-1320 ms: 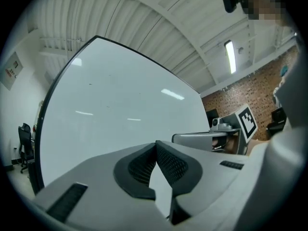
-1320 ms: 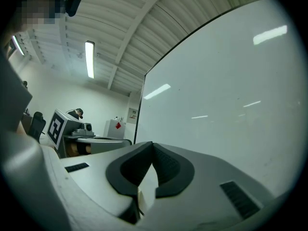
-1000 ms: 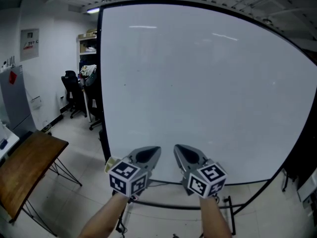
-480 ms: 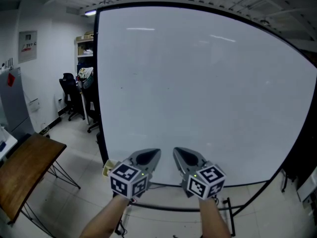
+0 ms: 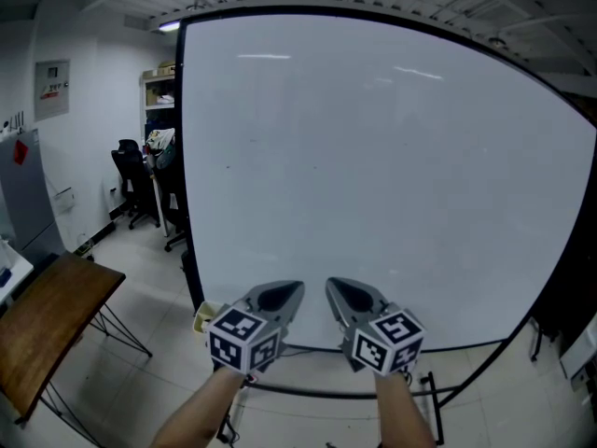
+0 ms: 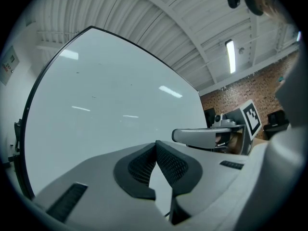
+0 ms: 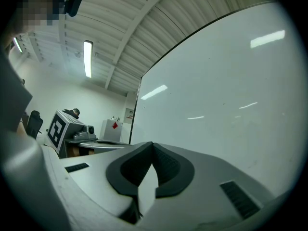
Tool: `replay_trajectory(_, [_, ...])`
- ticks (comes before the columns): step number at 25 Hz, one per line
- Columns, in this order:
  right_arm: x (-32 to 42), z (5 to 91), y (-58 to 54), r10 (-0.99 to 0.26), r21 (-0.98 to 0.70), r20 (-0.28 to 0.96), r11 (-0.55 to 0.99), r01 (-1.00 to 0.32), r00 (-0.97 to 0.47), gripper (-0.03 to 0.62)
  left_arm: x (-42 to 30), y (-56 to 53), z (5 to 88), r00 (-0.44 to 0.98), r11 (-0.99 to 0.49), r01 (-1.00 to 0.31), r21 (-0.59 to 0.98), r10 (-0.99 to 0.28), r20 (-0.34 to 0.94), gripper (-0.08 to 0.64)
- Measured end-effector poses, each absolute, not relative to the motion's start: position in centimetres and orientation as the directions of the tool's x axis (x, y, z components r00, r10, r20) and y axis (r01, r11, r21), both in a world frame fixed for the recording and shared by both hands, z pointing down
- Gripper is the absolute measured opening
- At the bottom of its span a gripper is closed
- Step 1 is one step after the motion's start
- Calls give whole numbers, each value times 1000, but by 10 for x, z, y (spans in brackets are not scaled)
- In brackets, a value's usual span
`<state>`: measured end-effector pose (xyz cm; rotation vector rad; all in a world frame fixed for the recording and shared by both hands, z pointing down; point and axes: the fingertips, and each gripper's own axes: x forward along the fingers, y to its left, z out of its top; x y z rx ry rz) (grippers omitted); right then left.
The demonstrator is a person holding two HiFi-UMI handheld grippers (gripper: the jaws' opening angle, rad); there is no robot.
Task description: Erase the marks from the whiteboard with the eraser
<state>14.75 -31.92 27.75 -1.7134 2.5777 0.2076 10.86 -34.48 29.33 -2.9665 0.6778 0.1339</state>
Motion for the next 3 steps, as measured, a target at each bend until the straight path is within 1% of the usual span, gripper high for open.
replay_trajectory(3, [148, 277, -319, -915, 89, -108, 381, -920, -389, -12, 110, -344, 293, 900, -899, -431, -75, -423, -106, 3])
